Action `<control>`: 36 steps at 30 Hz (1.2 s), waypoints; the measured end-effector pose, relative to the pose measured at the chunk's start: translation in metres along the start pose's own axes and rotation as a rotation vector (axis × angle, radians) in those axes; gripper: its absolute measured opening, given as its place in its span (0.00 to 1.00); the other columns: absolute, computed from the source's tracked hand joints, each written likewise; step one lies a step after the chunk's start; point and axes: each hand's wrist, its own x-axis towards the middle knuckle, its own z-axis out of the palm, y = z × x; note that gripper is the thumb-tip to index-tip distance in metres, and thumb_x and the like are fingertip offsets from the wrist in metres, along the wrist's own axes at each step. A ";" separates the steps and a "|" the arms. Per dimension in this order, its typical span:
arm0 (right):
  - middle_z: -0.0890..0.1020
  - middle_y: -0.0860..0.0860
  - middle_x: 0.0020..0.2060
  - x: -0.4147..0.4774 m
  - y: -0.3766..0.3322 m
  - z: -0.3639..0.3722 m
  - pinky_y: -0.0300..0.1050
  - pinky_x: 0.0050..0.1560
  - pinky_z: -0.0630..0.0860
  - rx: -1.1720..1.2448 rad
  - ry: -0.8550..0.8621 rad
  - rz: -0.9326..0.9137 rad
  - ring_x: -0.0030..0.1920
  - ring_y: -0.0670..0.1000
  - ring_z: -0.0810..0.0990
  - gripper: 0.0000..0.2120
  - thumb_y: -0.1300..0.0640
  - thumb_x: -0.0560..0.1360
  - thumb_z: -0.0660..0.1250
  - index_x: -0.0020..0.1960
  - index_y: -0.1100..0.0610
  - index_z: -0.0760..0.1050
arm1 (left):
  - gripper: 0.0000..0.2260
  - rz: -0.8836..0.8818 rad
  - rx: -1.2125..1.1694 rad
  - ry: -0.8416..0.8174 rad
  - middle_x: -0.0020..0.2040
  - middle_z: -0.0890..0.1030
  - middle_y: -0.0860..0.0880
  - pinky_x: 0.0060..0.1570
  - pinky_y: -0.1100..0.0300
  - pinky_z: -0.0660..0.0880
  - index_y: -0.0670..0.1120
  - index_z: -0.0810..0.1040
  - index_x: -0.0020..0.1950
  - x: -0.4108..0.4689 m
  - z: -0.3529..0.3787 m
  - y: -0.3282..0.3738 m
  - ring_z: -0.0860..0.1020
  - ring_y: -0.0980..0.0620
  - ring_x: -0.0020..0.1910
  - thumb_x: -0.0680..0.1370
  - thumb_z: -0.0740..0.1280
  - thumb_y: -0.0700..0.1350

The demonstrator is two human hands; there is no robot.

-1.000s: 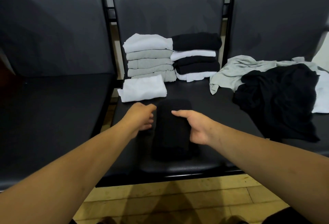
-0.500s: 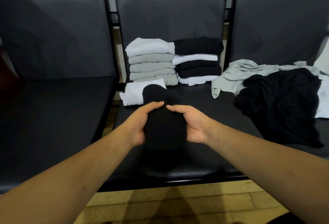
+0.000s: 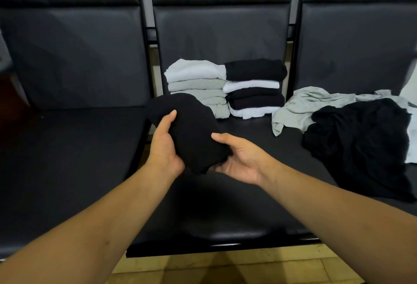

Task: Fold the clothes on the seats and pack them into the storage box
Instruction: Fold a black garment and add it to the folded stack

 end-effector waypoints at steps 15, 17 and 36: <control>0.80 0.55 0.53 0.123 -0.072 0.011 0.52 0.55 0.82 -0.392 0.526 -0.397 0.51 0.54 0.82 0.15 0.60 0.72 0.76 0.52 0.54 0.72 | 0.19 0.259 0.388 0.284 0.59 0.78 0.47 0.51 0.46 0.82 0.50 0.72 0.68 0.086 -0.050 0.047 0.81 0.48 0.53 0.78 0.70 0.40; 0.79 0.54 0.56 0.145 -0.063 0.006 0.53 0.59 0.80 -0.526 0.558 -0.428 0.56 0.54 0.81 0.13 0.57 0.73 0.74 0.53 0.52 0.73 | 0.21 0.293 0.707 0.283 0.64 0.76 0.47 0.57 0.53 0.77 0.50 0.72 0.70 0.098 -0.056 0.043 0.77 0.51 0.56 0.78 0.71 0.41; 0.84 0.56 0.45 0.030 -0.068 -0.084 0.45 0.47 0.74 -1.258 0.651 -0.390 0.48 0.54 0.81 0.08 0.56 0.78 0.67 0.49 0.61 0.78 | 0.03 0.617 1.362 0.110 0.49 0.78 0.50 0.45 0.63 0.72 0.47 0.77 0.50 0.079 -0.005 0.001 0.77 0.55 0.47 0.79 0.64 0.43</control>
